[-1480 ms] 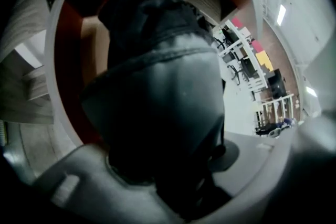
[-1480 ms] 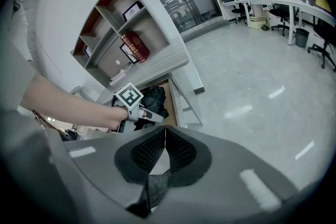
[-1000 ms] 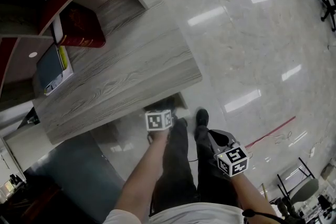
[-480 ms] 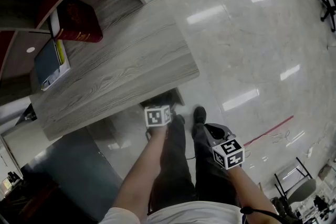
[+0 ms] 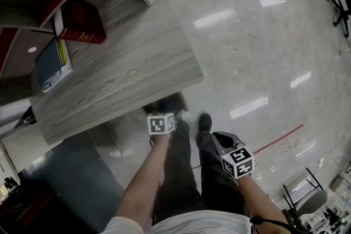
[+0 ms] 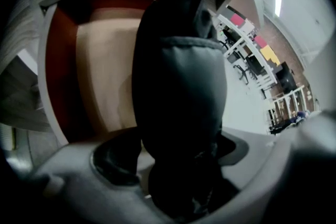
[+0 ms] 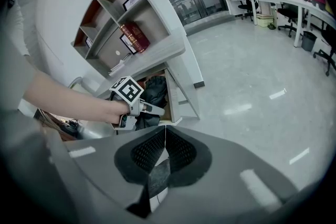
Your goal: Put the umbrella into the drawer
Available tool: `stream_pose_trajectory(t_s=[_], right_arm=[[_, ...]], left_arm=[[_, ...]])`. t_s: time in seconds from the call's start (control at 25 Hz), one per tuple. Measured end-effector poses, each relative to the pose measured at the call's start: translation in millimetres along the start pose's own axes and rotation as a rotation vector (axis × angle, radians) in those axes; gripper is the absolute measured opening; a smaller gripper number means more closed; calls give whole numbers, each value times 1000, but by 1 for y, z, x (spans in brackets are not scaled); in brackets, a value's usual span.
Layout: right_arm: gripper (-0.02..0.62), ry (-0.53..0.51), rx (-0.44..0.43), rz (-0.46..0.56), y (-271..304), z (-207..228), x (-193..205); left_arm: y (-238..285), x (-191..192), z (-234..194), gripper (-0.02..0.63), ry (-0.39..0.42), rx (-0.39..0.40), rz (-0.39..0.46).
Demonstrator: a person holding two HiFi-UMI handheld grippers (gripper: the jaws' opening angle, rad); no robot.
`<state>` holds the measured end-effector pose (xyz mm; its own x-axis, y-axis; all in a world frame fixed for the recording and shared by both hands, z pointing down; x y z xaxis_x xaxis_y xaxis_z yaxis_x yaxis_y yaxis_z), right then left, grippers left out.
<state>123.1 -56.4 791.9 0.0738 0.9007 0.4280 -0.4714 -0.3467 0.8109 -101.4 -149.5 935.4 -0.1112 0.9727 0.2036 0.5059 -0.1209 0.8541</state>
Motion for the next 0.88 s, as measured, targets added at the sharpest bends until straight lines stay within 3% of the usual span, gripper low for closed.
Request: stream_pose_trajectory(t_s=[0.56,0.88], right_arm=[[8,-21,-4,3,-25,8,3],[8,-42,-21,40,-56,-2,-19]], left_arm=[[-23,12,13,391,-17,-24,3],[-63,10,34,391,-25,-15,26]])
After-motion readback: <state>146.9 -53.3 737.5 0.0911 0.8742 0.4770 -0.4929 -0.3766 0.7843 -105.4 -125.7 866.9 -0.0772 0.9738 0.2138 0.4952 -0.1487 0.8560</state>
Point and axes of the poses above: the fingertips, and each gripper's own axes: y forward along the fingers, z to its right, x out of its underside, the point moved 7 cm from there along -y, backward along the fingers, and after that the axes turned 8 degrees about x, right-handed, at the moved point
